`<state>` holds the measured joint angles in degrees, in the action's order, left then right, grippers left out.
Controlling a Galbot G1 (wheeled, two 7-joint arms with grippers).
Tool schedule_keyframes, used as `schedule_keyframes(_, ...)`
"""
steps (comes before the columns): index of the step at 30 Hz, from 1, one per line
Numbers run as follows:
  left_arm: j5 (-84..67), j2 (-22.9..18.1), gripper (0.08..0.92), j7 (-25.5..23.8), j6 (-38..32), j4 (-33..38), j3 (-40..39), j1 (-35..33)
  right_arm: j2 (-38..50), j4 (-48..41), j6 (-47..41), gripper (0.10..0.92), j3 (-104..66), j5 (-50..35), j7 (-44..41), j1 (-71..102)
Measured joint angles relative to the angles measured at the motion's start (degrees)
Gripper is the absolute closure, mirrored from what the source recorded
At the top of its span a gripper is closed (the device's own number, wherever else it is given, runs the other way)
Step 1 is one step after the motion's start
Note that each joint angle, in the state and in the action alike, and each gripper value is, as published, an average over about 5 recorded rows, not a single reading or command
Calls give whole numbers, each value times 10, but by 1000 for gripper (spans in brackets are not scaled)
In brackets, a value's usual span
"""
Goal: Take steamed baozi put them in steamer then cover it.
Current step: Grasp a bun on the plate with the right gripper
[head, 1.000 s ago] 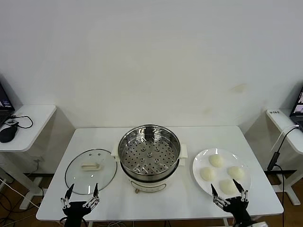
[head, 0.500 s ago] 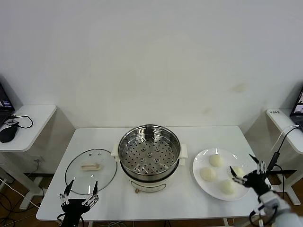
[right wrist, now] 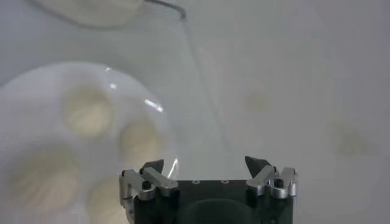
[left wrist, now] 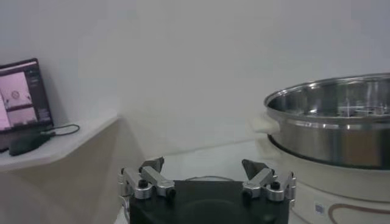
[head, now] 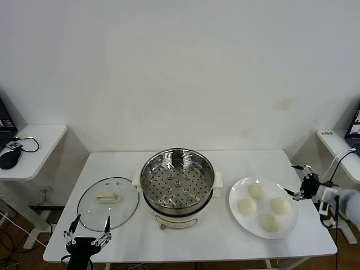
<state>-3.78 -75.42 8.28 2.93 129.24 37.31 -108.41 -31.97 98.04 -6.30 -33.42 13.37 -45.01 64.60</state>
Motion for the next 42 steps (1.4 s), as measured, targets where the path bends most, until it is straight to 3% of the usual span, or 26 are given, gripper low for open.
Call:
schedule_keyframes(9,5,-1,177,-1,0,2,13,2,30,-108,14,203,236,9,-90,-220)
schedule_keyframes(20,9,-4,177,-2,0,-3,25,6,-11,-217,31,203,457,21,-132,-401)
schedule_keyframes(42,17,-9,177,-2,-10,-7,34,3,-118,-349,44,210,616,59,-136,-516)
